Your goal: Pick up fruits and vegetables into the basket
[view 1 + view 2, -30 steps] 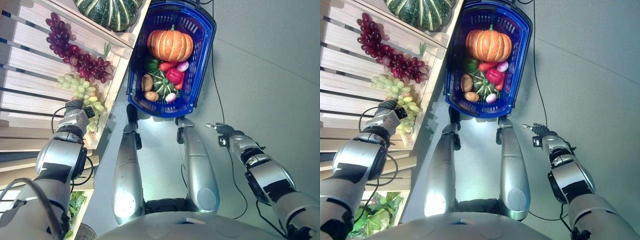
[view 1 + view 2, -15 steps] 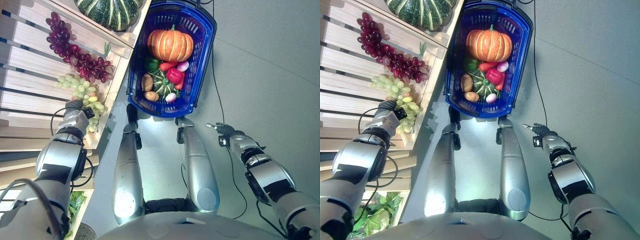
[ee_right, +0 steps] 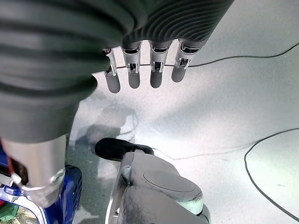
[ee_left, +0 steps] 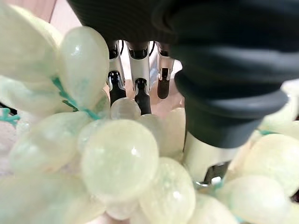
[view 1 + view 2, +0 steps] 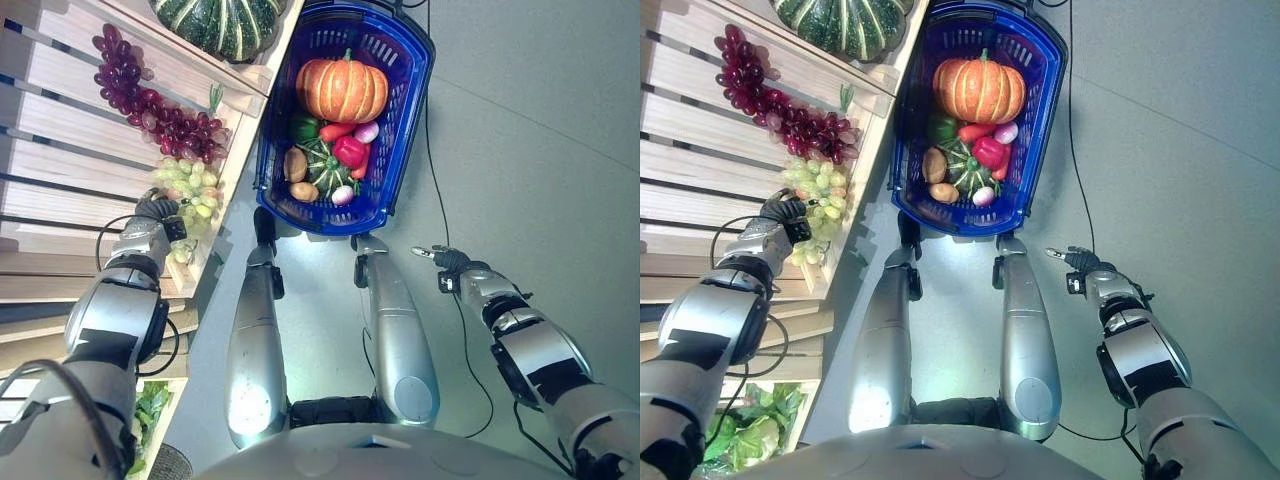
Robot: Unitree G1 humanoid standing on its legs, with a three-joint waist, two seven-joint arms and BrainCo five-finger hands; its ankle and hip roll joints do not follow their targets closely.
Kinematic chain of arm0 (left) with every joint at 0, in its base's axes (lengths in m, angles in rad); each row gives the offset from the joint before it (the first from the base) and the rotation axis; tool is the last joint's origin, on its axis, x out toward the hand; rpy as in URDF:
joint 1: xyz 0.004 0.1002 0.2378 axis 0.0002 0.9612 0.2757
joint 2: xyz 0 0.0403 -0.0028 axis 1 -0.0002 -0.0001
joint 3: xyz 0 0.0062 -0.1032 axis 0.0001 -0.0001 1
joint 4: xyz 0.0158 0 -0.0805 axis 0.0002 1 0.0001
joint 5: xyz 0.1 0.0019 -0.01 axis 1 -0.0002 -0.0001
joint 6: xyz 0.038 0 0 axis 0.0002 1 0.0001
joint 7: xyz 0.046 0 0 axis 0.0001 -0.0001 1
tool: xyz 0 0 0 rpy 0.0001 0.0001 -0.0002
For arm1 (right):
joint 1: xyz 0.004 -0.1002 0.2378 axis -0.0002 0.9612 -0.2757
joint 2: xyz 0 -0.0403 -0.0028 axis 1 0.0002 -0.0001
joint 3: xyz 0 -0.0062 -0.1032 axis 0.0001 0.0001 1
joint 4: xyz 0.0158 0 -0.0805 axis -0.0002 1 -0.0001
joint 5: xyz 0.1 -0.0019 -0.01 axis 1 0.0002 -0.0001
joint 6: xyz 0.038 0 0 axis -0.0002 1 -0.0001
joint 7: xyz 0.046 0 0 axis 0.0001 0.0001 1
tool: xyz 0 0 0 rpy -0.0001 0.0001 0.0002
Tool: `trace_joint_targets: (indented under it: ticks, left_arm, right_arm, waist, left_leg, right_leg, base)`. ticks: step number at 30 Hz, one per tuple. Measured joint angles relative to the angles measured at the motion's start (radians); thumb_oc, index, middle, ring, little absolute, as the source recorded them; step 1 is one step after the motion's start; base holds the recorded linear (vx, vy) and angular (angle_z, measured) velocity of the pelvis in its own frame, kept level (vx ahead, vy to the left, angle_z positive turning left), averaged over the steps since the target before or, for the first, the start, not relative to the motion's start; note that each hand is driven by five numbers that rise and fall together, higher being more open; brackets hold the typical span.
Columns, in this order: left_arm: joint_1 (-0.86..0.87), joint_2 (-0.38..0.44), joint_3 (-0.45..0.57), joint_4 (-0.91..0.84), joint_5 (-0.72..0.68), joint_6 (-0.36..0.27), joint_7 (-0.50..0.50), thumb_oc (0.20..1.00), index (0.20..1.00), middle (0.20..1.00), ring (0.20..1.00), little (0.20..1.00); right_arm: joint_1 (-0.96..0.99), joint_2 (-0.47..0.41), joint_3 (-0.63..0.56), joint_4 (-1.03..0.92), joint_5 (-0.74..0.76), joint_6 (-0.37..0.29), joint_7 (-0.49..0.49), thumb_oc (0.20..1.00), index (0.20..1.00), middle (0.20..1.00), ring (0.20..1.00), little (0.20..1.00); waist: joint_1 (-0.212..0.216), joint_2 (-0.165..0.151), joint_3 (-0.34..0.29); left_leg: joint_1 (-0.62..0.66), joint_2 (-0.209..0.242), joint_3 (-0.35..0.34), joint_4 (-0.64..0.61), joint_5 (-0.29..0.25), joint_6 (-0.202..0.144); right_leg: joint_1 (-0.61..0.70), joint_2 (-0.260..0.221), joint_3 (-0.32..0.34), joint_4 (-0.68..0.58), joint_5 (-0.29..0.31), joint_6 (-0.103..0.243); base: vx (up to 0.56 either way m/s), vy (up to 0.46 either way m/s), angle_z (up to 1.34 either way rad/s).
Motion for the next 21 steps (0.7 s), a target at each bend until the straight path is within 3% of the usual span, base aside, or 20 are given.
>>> trace_joint_targets:
  ticks: [9, 21]
  left_arm:
    - [-0.006, 0.028, -0.026, -0.001, 0.042, 0.036, -0.112, 1.000, 1.000, 1.000, 1.000, 1.000]
    - [-0.008, 0.040, -0.057, -0.029, 0.156, 0.057, -0.134, 1.000, 1.000, 1.000, 1.000, 1.000]
  right_arm:
    - [0.000, -0.016, 0.000, 0.000, -0.001, 0.000, 0.002, 1.000, 1.000, 1.000, 1.000, 1.000]
    - [0.000, -0.016, -0.001, -0.001, -0.001, 0.000, 0.002, 1.000, 1.000, 1.000, 1.000, 1.000]
  waist:
    - [0.000, 0.000, 0.000]
    - [0.000, 0.001, 0.000]
  left_leg:
    - [0.000, 0.000, 0.001, 0.000, 0.000, 0.000]
    - [0.001, 0.000, 0.002, 0.000, 0.000, 0.000]
  right_leg:
    - [0.000, 0.000, 0.000, 0.000, 0.000, 0.000]
    - [0.000, 0.000, 0.001, -0.002, 0.000, 0.000]
  base:
    - [0.00, 0.000, 0.00]
    - [0.00, 0.000, 0.00]
